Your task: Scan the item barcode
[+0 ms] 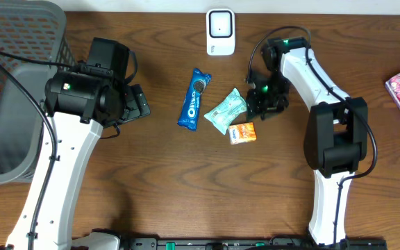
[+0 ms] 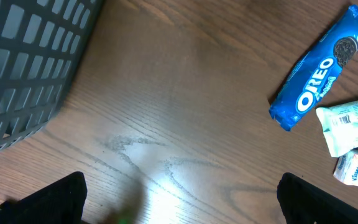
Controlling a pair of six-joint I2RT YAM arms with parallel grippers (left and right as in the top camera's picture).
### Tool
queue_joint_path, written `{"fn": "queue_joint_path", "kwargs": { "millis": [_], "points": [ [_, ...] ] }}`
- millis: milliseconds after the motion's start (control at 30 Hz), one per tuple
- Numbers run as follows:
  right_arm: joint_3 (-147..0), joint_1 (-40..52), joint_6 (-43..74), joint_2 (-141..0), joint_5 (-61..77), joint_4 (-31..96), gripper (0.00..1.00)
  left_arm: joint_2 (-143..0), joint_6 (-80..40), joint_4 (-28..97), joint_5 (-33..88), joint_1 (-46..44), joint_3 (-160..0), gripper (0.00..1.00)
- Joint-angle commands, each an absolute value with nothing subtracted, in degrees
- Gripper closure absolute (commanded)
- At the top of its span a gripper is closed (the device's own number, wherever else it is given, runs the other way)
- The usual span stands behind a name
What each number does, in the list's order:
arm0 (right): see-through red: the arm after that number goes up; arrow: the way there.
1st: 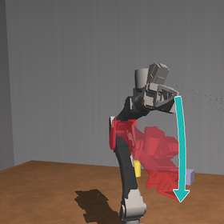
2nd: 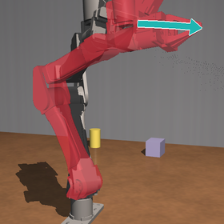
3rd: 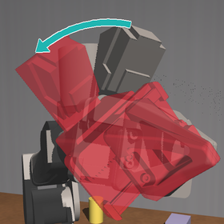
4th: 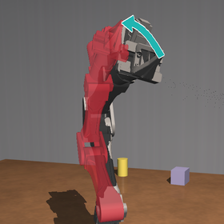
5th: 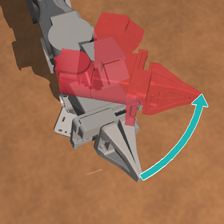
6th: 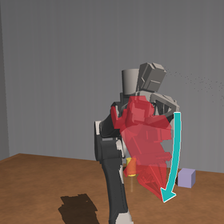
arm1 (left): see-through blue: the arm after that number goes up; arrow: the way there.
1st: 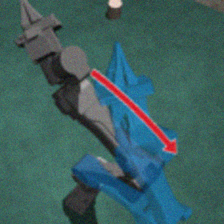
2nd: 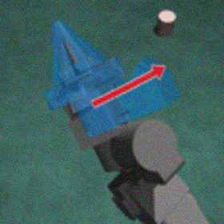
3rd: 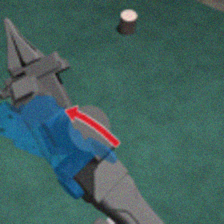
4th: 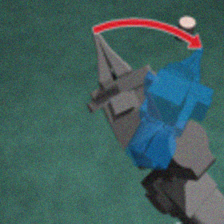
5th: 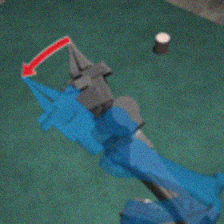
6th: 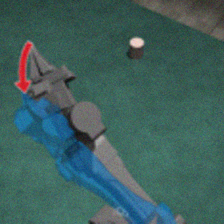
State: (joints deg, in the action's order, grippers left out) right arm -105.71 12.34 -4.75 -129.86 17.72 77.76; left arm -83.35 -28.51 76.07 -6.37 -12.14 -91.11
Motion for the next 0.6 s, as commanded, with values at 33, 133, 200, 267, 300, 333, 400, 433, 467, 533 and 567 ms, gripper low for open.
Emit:
{"fn": "queue_joint_path", "kwargs": {
  "millis": [33, 133, 200, 267, 300, 333, 400, 433, 467, 533, 567],
  "points": [
    [-106.15, 12.91, -2.24, -129.67, 16.82, 72.62, 0.63, -82.72, -28.82, 76.27, -6.7, -11.9, -91.37, 0.02],
    [-105.36, 13.65, -1.67, -129.69, 16.8, 71.09, 0.74, -82.72, -28.82, 76.27, -6.7, -11.9, -91.37, 0.02],
    [-104.68, 14.24, -0.36, -129.69, 16.58, 69.95, 0.81, -82.72, -28.8, 76.27, -6.7, -11.9, -91.37, 0.02],
    [-103.35, 14.96, 1.43, -129.69, 16.49, 68.12, 0.9, -82.72, -28.82, 76.25, -6.7, -11.9, -91.37, 0.02],
    [-102.63, 15.22, 2.83, -129.69, 15.92, 67.22, 0.92, -82.72, -28.82, 76.27, -6.7, -11.9, -91.37, 0.02],
    [-101.78, 15.55, 4.56, -129.69, 14.76, 66.26, 0.93, -82.72, -28.8, 76.27, -6.7, -11.9, -91.37, 0.02],
    [-99.79, 16.32, 7.29, -129.69, 12.32, 64.36, 0.97, -82.72, -28.82, 76.27, -6.7, -11.9, -91.37, 0.02],
    [-98.89, 16.67, 7.99, -129.69, 11.99, 63.35, 0.97, -82.72, -28.82, 76.27, -6.7, -11.9, -91.37, 0.02],
    [-97.97, 16.99, 8.54, -129.69, 12.12, 61.91, 0.98, -82.72, -28.82, 76.27, -6.7, -11.9, -91.37, 0.02],
    [-96.88, 17.63, 9.26, -129.69, 12.56, 59.02, 0.99, -82.72, -28.82, 76.27, -6.7, -11.9, -91.37, 0.02],
    [-96.64, 18.31, 9.87, -129.69, 12.82, 56.77, 0.99, -82.72, -28.82, 76.25, -6.7, -11.9, -91.37, 0.02]
  ]
}}
